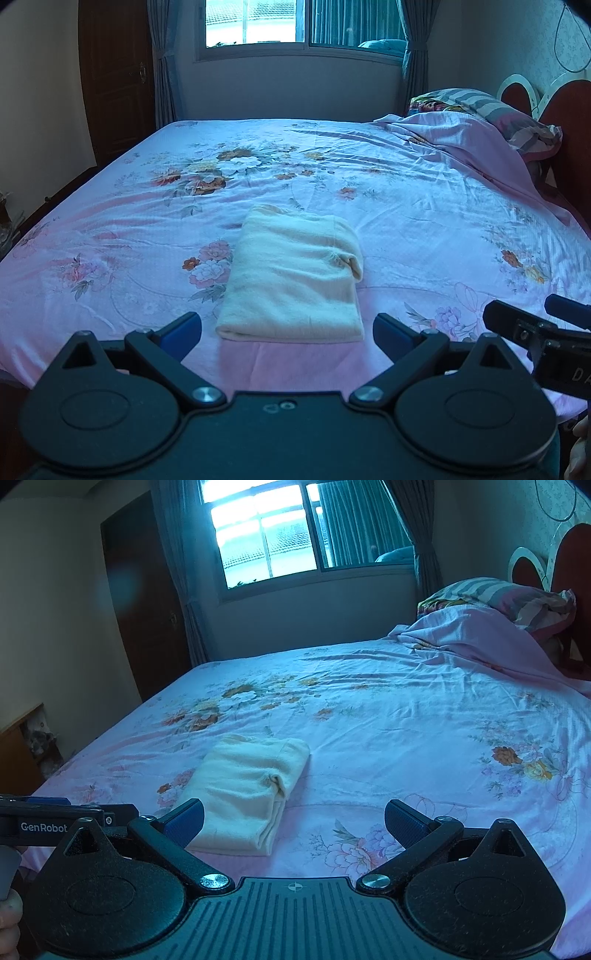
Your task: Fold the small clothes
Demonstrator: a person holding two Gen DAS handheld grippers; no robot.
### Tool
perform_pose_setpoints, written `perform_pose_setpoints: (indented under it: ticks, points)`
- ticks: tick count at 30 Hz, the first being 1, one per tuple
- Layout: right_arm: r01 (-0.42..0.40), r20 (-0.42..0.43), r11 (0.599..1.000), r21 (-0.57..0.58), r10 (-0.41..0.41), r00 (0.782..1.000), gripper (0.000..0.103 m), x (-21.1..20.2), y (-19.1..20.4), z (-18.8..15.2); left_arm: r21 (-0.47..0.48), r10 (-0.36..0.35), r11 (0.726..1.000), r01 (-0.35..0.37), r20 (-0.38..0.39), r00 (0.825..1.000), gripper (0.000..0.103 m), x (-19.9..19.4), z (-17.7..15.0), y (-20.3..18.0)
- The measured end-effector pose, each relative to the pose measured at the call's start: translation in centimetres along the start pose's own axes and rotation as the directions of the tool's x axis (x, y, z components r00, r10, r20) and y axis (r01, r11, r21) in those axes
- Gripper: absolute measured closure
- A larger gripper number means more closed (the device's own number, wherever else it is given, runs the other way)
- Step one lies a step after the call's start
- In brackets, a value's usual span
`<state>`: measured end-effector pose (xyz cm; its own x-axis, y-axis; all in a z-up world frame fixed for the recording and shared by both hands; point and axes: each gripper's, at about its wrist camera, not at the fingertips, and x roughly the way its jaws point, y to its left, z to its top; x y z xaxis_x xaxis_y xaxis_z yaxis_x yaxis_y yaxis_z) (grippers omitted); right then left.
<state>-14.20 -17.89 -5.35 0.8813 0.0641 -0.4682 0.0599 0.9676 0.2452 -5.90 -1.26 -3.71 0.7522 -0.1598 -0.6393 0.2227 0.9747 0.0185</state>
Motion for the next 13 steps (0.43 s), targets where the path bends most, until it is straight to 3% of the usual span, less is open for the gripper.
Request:
perform_pose_setpoints:
  ticks: [6,13]
  points:
    - [0.002,-0.008,1.000,0.006,-0.002,1.000,0.000,0.24,-0.25,-0.14,0.001,-0.002,1.000,0.002,0.000,1.000,0.005,0.02,-0.01,-0.05]
    - [0.005,-0.006,1.000,0.004,-0.005,1.000,0.000,0.32,-0.29,-0.27,-0.012,-0.074,0.997,0.074,0.037,0.997,0.005,0.78,-0.12,0.23]
